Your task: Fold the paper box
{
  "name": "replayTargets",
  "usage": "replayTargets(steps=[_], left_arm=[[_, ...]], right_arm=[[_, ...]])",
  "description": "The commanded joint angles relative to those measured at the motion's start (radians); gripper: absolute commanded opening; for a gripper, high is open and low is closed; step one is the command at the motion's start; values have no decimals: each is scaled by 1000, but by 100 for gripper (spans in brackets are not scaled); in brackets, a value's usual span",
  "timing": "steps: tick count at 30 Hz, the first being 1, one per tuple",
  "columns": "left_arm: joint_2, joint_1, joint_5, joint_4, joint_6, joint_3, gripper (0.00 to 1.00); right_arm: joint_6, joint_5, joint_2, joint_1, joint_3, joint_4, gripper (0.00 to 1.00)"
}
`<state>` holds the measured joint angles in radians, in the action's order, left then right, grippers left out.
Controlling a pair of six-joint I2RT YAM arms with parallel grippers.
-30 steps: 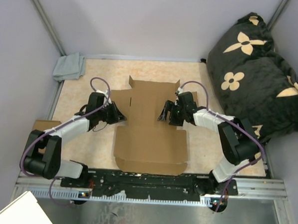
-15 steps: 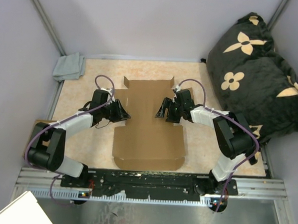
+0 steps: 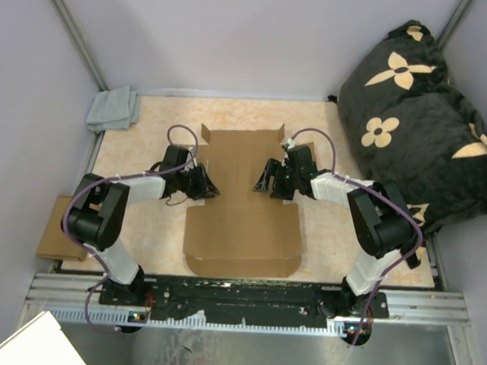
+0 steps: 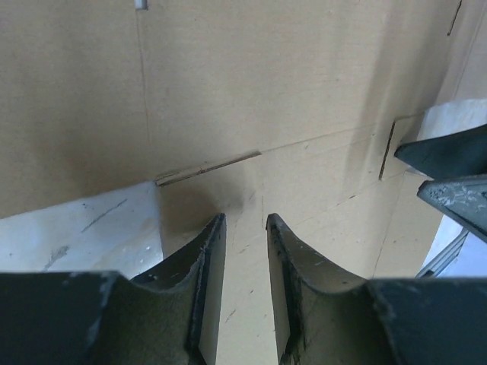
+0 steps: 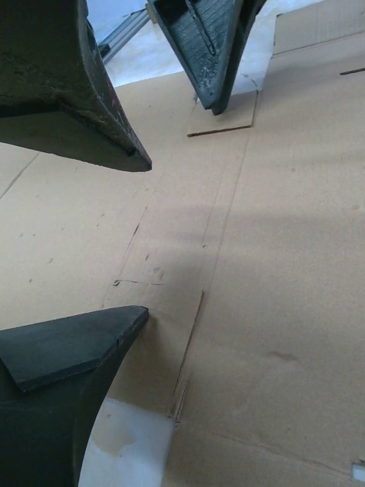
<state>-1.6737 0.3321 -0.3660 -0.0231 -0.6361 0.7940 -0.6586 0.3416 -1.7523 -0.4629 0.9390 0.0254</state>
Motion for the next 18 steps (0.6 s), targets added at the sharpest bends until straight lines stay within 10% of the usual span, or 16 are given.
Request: replayTargets(steps=[1,18], left_arm=[[-78,13,27,-30,-8,11,35],[72,10,282,154,58,243,42]], right_arm=[[27,-74,-52,-8,11,101,73],[200,-215,196,-8,260,341,76]])
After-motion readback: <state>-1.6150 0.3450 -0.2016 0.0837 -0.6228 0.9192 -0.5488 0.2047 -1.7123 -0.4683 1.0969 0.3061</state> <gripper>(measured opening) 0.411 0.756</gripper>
